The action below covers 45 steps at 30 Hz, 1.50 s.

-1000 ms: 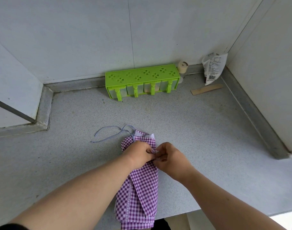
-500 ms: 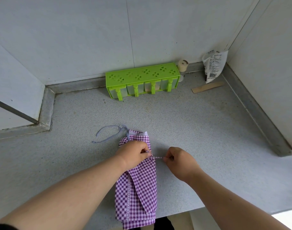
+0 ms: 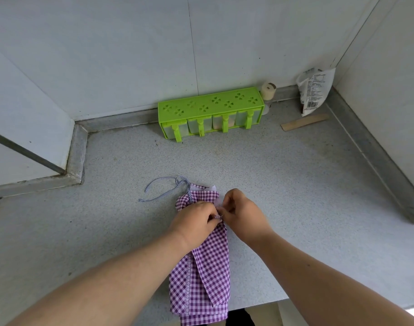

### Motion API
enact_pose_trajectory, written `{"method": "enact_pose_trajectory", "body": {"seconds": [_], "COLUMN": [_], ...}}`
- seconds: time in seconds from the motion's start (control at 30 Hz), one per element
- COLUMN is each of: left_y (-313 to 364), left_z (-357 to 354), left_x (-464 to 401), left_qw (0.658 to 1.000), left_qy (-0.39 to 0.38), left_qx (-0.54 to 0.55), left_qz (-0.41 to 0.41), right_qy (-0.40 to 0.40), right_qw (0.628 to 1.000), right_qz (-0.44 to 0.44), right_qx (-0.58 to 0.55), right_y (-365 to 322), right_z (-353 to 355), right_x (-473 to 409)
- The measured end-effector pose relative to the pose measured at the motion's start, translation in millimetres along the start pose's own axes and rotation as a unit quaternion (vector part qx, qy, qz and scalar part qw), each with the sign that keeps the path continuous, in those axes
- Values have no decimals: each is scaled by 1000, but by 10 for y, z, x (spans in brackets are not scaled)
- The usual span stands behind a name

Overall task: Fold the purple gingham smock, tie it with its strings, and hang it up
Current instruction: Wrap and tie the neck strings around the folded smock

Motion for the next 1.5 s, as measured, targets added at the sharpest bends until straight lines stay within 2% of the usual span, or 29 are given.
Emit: {"method": "enact_pose_trajectory", "body": {"seconds": [0.1,0.2,0.33,0.47,0.63,0.83,1.0,1.17,1.3,1.5], "left_y": [-21,-49,-103,-86,-83,-89,-65,-126,-151,-174], "left_z": [12,22,34,79,93,88,125,96,71,59], "left_x": [-3,-13,-12,-19,-35,-40,-28,18,41,79], "left_qw": [1000,999,994,991,990,991,995,997,996,994], "left_qy": [0,-10,-23,-28,-40,-59,-54,-59,-55,-47], "left_qx": [16,50,105,125,130,115,78,48,60,97], "left_qz": [-1,10,24,26,34,24,8,7,18,21], "right_qy": [13,-6,-13,45,58,58,32,-19,-11,76], "right_qw": [995,975,981,954,988,997,989,967,972,984], "right_qz": [-32,-37,-21,-32,18,37,119,144,115,122], "right_qx": [-89,-218,-192,-293,-141,-47,86,211,207,105], "right_y": [83,132,151,191,100,103,79,65,1,50], "right_z": [-63,-119,-162,-163,-201,-202,-220,-265,-266,-292], "right_x": [7,72,165,205,239,171,140,67,17,95]}}
Point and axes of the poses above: each hand's wrist, its own x-axis away from the middle knuckle, its own z-axis out of the back of the hand, y = z × x, the point moved 6 cm from there along -x, towards the middle knuckle, and after that the axes turned 10 degrees about -y, right-handed, at the moved point
